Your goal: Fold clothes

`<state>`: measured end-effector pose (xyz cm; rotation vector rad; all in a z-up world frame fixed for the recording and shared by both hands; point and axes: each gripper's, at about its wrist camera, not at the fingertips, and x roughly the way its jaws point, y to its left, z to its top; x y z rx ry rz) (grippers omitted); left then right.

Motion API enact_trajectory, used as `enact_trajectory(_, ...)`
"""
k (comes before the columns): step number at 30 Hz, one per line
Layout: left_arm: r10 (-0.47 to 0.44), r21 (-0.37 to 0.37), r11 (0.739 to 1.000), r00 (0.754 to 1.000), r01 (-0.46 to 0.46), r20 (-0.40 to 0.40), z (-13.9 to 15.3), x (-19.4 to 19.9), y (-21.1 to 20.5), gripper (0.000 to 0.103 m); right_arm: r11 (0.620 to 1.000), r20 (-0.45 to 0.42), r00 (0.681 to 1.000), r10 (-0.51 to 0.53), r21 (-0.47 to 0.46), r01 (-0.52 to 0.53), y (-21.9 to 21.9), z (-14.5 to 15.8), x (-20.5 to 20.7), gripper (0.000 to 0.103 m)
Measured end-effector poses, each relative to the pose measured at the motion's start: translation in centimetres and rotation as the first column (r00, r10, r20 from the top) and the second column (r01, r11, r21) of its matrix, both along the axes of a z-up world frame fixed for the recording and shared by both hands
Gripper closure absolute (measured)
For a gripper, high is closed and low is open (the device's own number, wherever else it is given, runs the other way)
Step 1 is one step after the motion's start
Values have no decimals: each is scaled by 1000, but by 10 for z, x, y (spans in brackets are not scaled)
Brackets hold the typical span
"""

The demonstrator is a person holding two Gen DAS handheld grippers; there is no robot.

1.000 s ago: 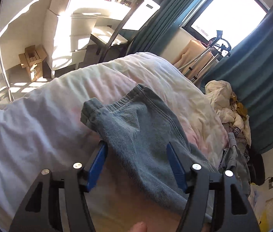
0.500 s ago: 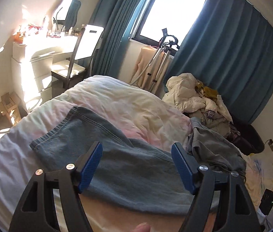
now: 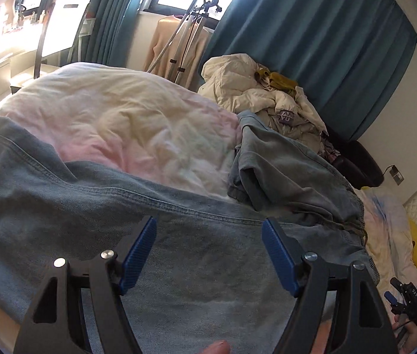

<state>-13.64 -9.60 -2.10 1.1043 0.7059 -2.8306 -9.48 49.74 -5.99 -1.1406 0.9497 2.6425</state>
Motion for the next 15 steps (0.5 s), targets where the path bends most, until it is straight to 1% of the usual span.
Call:
enact_trajectory(2, 12, 24, 1000, 1000, -13, 22, -11, -6, -3, 27, 989, 94, 989, -114, -82, 122, 32, -39, 4, 27)
enact_trajectory(3, 13, 25, 1000, 999, -13, 30, -14, -8, -3, 27, 970, 100, 985, -138, -186, 155, 45, -57, 6, 27)
enact_trajectory(5, 8, 13, 1000, 999, -9, 40, -20, -12, 0, 27, 914, 96, 981, -171, -356, 194, 58, -79, 8, 27)
enact_trajectory(6, 6, 7, 1000, 999, -7, 46, -22, -14, 2, 27, 902, 78, 981, -180, -385, 196, 60, -82, 6, 27)
enact_trajectory(7, 4, 1, 1000, 999, -4, 51, -25, -16, 3, 27, 901, 58, 981, -184, -388, 192, 60, -81, 2, 27)
enact_trajectory(9, -7, -27, 1000, 998, 8, 59, -29, -18, 9, 27, 907, 48, 979, -196, -371, 200, 59, -80, -9, 27)
enact_trajectory(13, -33, -71, 997, 997, 39, 75, -35, -22, 21, 27, 897, 58, 974, -221, -379, 226, 56, -90, -31, 27)
enact_trajectory(15, -43, -94, 994, 995, 52, 89, -38, -22, 27, 27, 911, 31, 975, -221, -352, 217, 55, -88, -38, 27)
